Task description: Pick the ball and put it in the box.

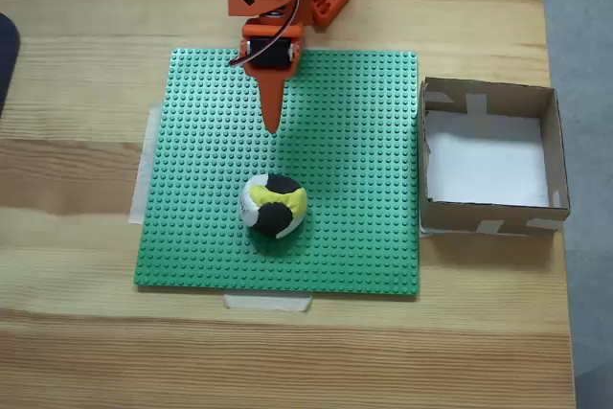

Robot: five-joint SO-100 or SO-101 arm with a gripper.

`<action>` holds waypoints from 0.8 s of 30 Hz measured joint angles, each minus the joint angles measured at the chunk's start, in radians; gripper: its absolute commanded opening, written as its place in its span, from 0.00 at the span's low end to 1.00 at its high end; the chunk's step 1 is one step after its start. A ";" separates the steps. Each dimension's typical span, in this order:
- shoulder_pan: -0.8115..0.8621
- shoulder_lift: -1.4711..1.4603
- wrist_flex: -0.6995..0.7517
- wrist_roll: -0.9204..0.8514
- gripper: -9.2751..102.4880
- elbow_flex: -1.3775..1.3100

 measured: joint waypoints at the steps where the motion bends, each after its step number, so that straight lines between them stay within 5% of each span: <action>1: 0.000 -0.020 0.008 0.005 0.08 -0.021; 24: 0.015 -0.537 0.187 0.069 0.08 -0.554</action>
